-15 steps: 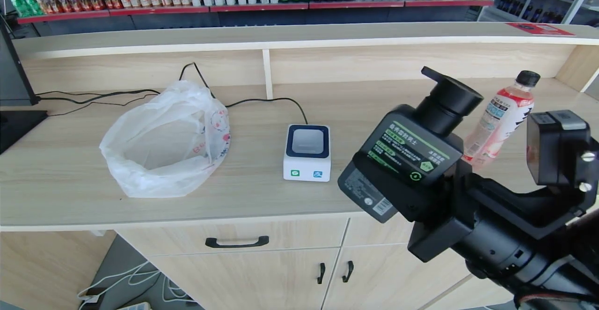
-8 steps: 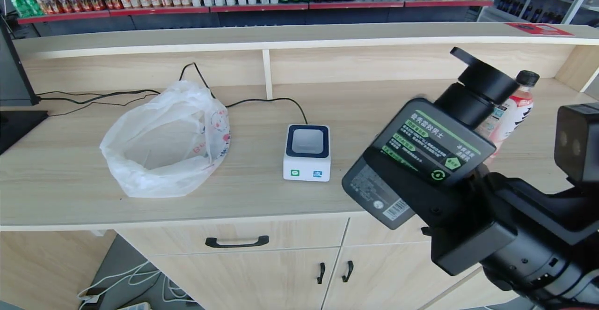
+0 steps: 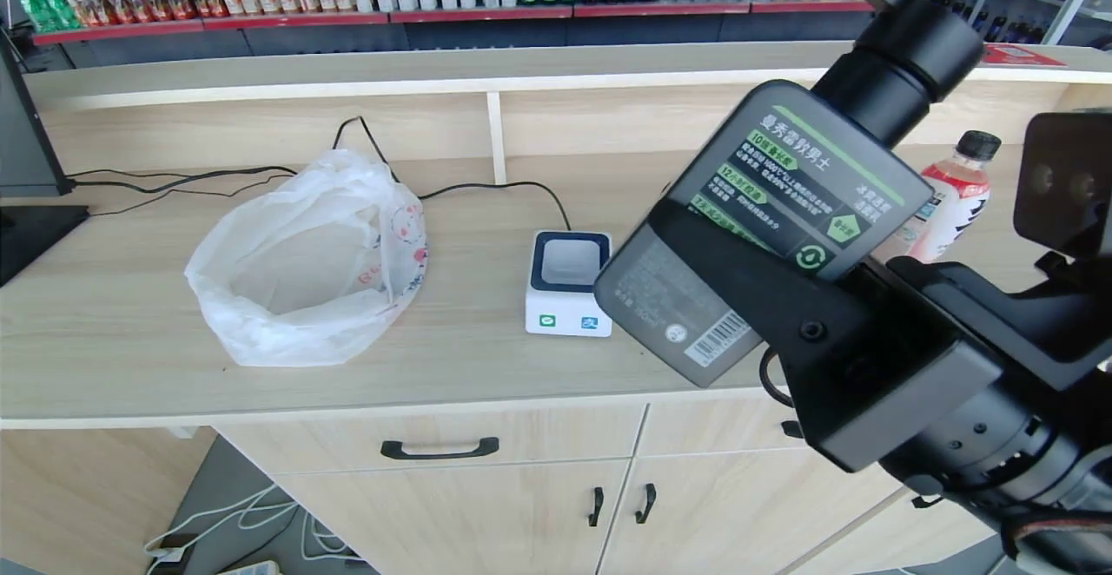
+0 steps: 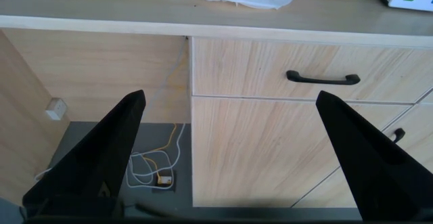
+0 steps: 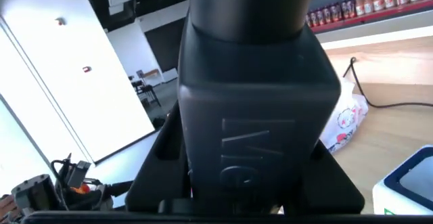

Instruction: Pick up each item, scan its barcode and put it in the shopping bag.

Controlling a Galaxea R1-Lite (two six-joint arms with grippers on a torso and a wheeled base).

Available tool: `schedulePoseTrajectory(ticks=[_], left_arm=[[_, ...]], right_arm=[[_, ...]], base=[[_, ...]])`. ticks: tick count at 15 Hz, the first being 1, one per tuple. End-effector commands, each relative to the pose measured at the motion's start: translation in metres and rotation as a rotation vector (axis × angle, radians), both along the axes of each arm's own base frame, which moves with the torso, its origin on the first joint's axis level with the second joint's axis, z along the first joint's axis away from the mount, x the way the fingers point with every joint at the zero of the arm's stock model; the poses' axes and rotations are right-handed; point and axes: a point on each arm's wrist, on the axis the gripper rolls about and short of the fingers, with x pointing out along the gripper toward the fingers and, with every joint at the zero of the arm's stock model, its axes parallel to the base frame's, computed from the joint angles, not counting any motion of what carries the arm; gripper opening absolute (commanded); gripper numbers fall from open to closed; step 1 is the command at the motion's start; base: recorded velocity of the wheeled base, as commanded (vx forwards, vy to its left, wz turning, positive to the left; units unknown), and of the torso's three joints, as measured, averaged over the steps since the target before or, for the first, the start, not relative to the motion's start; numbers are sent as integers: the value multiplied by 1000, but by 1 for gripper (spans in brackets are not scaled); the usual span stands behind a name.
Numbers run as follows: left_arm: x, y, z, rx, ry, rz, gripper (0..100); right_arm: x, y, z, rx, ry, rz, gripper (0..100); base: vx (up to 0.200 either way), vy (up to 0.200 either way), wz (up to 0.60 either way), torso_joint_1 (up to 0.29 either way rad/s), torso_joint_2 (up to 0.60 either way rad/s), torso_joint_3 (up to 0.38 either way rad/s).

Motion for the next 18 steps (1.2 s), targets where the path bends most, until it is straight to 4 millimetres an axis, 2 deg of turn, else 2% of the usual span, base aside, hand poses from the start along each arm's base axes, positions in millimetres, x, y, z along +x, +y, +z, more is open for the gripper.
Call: schedulePoseTrajectory(ticks=[1,5,11,18], left_arm=[[0,0,0,0,2,0,100],[0,0,0,0,0,0,100],[0,0,0,0,0,0,100],[0,0,0,0,0,0,100]], right_arm=[[-4,7,2,8,-4,35,0],[-12,15,12,58,18,115,0],[-21,27,8,50,42,188,0],[-26,29,6,42,49,207,0]], base=[[0,0,0,0,0,0],[0,0,0,0,0,0],[0,0,0,0,0,0],[0,0,0,0,0,0]])
